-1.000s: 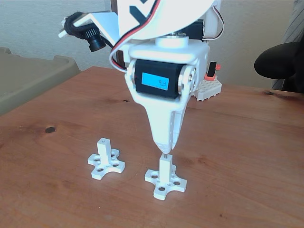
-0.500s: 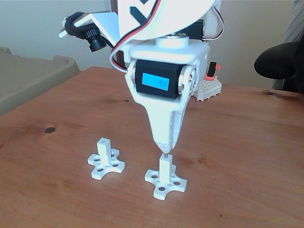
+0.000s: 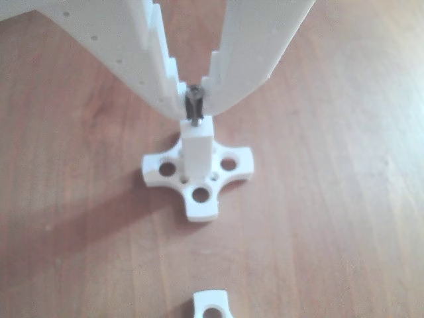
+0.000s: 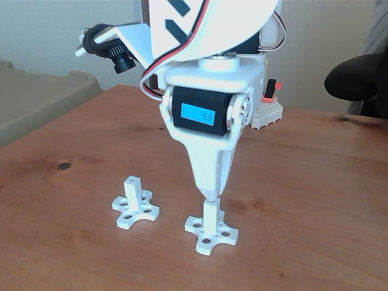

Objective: Grab the screw and set it in the hole.

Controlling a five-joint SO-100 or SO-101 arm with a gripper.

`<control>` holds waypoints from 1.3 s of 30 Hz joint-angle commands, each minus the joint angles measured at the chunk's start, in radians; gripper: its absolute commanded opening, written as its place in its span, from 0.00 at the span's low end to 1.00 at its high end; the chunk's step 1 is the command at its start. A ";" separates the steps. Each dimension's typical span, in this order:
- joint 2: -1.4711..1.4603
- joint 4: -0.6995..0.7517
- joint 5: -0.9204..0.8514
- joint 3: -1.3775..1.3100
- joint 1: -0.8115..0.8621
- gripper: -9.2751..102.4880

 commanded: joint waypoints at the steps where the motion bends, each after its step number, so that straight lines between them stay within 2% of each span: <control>1: 0.011 -0.011 -0.011 -0.029 -0.006 0.04; 5: 0.003 0.018 -0.005 -0.049 -0.006 0.14; 20: 0.028 0.126 0.008 -0.097 -0.009 0.33; 31: 0.199 0.199 0.028 -0.080 -0.005 0.53; 39: 0.400 0.224 0.018 -0.012 0.023 0.53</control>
